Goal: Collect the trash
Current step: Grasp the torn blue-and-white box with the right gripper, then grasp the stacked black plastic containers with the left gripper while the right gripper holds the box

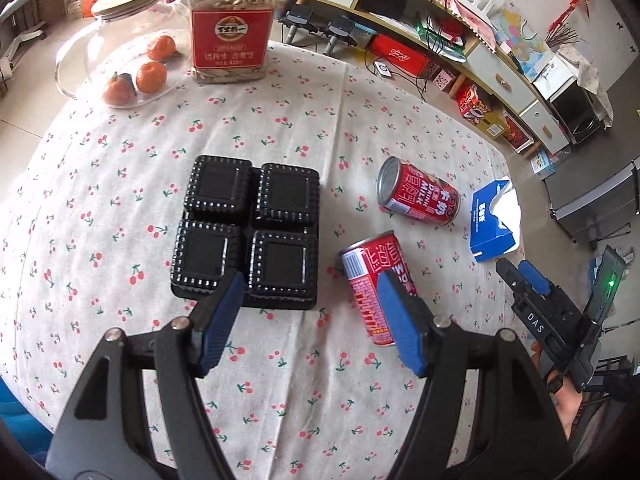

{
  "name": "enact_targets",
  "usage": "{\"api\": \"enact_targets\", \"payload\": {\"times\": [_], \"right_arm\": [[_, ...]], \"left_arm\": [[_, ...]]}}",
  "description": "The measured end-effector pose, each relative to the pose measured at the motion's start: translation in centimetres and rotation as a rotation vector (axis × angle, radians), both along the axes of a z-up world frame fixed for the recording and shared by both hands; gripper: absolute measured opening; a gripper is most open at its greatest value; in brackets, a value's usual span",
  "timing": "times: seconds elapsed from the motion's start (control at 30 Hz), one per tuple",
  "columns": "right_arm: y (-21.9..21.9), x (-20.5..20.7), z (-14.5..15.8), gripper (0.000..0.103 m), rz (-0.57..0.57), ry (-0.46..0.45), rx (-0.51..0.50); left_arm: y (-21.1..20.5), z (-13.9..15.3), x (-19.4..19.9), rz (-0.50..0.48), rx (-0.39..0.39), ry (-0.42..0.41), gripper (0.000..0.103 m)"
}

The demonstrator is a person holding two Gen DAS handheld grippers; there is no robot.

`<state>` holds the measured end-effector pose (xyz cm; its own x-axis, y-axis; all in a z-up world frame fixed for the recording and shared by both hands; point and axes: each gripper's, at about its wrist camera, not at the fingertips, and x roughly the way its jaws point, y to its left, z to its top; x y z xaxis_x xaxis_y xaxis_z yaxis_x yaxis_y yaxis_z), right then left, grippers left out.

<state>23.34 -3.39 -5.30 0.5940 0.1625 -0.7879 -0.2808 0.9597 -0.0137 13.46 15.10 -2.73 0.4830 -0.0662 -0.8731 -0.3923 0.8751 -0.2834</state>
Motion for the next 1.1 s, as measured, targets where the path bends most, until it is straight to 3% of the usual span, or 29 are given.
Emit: {"api": "enact_targets", "payload": {"times": [0.13, 0.23, 0.43, 0.5, 0.57, 0.63, 0.97, 1.1], "right_arm": [[1.5, 0.7, -0.4, 0.062, -0.012, -0.047, -0.066], [1.2, 2.0, -0.7, 0.067, -0.038, -0.019, -0.011], [1.1, 3.8, -1.1, 0.066, -0.088, -0.028, -0.001], [0.6, 4.4, -1.3, 0.061, -0.095, 0.002, 0.057], [0.7, 4.6, -1.5, 0.028, -0.084, 0.019, 0.059], [0.8, 4.6, -1.6, 0.018, -0.070, 0.014, 0.050], [0.7, 2.5, 0.5, 0.016, -0.035, -0.004, 0.061], [0.2, 1.2, 1.4, 0.016, -0.025, -0.006, 0.073]], "left_arm": [[1.4, 0.2, -0.4, 0.033, 0.005, -0.002, 0.070], [1.9, 0.1, -0.4, 0.046, 0.019, 0.004, 0.070], [2.3, 0.1, -0.2, 0.061, 0.065, 0.013, 0.070], [2.6, 0.0, -0.1, 0.072, 0.087, 0.022, 0.070], [3.1, -0.3, 0.0, 0.078, 0.081, 0.029, 0.070], [3.5, -0.7, 0.1, 0.088, 0.082, 0.044, 0.070], [4.0, -3.0, 1.1, 0.098, 0.115, 0.123, 0.070], [4.4, -3.3, 1.1, 0.109, 0.079, 0.111, 0.070]]}}
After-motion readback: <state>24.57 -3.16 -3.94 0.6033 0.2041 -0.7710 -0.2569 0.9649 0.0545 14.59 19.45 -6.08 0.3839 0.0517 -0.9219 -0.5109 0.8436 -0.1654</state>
